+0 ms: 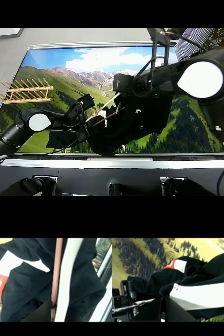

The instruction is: Fold the clothes and pants, and hang the long-sleeved shirts on hangers.

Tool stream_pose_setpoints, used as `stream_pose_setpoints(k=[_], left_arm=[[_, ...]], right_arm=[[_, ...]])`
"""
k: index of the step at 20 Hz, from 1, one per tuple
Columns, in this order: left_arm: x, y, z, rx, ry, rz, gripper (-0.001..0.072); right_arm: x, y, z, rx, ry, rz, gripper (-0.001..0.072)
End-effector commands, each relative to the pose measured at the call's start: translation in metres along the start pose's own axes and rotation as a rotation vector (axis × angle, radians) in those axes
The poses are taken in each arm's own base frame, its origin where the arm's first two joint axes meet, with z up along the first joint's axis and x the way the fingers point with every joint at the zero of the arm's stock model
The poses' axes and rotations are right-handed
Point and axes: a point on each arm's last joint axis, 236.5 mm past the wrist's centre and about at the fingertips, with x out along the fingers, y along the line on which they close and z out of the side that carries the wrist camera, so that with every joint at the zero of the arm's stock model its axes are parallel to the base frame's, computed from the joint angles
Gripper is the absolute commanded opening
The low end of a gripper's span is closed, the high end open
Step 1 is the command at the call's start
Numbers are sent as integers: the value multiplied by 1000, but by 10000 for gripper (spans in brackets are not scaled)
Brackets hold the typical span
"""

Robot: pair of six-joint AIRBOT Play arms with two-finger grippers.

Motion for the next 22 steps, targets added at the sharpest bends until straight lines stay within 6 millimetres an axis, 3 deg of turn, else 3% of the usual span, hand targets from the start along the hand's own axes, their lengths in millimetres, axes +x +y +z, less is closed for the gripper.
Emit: stream_pose_setpoints(k=[1, 4, 8, 12, 22], left_arm=[[1, 4, 0, -8, 2, 16, 41], [0, 12, 16, -6, -67, 55, 41], [-1, 17, 33, -11, -134, 79, 41], [-2, 18, 35, -11, -147, 87, 40], [-4, 22, 45, -14, -187, 104, 40]], right_arm=[[-7, 5, -7, -7, 17, 22, 41], [-9, -2, -12, -12, 37, -7, 51], [-10, -12, -15, -22, 49, -49, 277], [-20, -23, -6, -39, -2, -93, 388], [-36, -50, 12, -47, -93, -210, 388]])
